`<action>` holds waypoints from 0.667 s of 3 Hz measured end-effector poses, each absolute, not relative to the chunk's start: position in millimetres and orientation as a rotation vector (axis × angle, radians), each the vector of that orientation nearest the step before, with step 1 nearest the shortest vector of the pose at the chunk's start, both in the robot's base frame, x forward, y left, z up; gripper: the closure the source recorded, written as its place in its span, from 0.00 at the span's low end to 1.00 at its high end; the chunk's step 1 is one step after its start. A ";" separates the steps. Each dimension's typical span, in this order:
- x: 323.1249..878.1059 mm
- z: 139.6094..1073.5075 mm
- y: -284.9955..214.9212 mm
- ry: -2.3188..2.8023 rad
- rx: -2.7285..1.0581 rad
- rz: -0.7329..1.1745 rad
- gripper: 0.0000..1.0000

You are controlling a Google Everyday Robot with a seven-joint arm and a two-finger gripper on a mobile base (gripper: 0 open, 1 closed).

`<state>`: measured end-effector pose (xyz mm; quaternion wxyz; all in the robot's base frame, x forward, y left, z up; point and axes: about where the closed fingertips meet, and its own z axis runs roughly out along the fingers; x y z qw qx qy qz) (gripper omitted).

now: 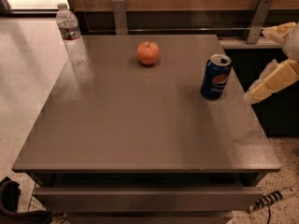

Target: Move pepsi can near water bottle

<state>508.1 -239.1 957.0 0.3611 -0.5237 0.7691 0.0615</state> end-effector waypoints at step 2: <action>526.8 923.6 -240.7 1.802 -1.049 0.436 0.00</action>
Offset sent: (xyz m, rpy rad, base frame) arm 0.0225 -0.0109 -0.0526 0.6004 -0.1267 -0.0772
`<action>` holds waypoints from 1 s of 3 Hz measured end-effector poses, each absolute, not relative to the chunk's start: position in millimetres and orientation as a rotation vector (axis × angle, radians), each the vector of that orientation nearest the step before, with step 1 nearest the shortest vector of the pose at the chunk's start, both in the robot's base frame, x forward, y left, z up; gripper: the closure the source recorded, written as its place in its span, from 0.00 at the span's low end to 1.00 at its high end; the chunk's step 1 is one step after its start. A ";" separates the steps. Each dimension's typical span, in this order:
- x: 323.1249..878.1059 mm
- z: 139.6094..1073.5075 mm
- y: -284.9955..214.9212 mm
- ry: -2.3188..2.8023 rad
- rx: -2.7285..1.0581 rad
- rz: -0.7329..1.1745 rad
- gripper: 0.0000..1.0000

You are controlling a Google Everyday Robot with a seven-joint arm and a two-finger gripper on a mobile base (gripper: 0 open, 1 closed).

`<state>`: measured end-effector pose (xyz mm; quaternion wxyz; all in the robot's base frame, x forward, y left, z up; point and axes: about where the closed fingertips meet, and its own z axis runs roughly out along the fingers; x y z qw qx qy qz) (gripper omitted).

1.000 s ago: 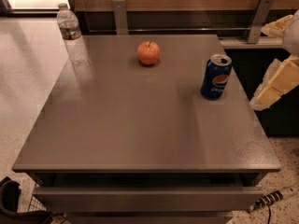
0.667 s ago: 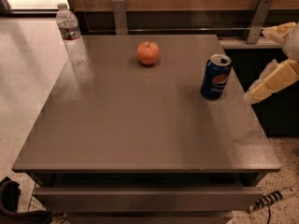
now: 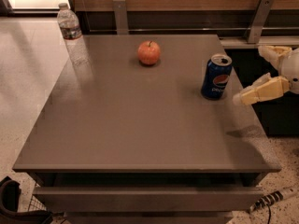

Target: Move pepsi can near water bottle

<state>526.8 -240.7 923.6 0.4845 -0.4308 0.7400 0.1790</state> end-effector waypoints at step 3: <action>527.3 916.7 -233.5 1.677 -0.921 0.511 0.00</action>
Offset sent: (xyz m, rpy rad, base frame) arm -0.0026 -0.0014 -0.0032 0.2103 -0.1267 -0.0543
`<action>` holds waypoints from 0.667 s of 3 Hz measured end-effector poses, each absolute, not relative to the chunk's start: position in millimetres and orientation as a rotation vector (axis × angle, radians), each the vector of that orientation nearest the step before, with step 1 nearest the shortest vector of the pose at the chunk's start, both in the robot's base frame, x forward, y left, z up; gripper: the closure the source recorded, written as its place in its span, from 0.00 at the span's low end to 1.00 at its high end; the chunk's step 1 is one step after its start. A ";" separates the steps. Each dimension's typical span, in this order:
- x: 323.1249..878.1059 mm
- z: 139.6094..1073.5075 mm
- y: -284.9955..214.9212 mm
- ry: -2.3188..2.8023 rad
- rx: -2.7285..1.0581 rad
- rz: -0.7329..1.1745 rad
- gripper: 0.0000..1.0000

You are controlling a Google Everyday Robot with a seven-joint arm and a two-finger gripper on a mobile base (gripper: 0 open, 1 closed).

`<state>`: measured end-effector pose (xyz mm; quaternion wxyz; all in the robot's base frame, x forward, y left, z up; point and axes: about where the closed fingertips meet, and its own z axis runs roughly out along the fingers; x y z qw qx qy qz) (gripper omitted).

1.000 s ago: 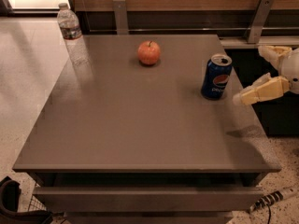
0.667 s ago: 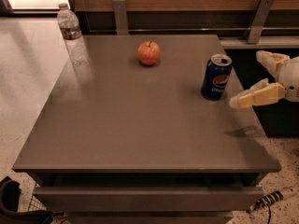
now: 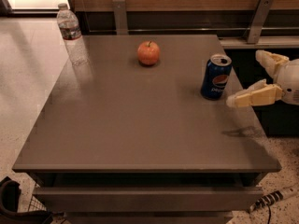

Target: Move pepsi can near water bottle

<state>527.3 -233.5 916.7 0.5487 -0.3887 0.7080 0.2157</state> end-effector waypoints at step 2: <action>557.0 881.9 -210.2 1.598 -0.828 0.647 0.00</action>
Offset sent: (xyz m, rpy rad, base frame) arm 0.0504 0.0356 -0.0552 0.2830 -0.0243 0.0377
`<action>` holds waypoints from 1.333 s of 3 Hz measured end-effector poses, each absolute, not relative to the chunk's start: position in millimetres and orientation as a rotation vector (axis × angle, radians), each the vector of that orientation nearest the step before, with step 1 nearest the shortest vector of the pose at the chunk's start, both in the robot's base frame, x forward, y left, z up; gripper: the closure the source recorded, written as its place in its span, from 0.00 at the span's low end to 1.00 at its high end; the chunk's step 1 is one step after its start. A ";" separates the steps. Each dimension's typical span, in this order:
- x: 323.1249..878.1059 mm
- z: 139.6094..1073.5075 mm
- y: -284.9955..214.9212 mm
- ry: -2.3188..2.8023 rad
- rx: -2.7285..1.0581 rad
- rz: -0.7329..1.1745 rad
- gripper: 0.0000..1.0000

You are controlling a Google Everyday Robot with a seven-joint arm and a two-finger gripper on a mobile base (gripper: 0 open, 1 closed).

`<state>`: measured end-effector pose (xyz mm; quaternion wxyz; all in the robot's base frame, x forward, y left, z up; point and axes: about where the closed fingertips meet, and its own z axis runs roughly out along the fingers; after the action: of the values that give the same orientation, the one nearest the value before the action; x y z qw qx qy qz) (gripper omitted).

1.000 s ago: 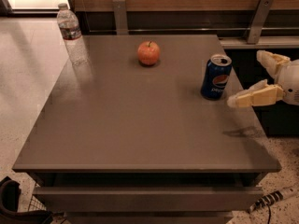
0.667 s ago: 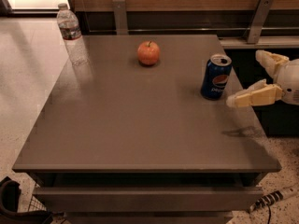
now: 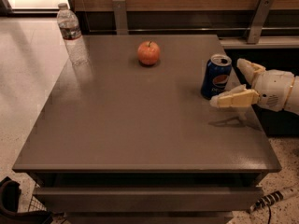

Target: Move pepsi can near water bottle

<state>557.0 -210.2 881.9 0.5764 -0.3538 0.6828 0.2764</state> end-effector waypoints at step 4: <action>568.3 876.6 -191.9 1.540 -0.800 0.708 0.64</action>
Offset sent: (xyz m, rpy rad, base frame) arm 0.0091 0.0086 -0.0058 0.0608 -0.0160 0.0089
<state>568.3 -191.9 876.6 0.5919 -0.3441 0.6622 0.3045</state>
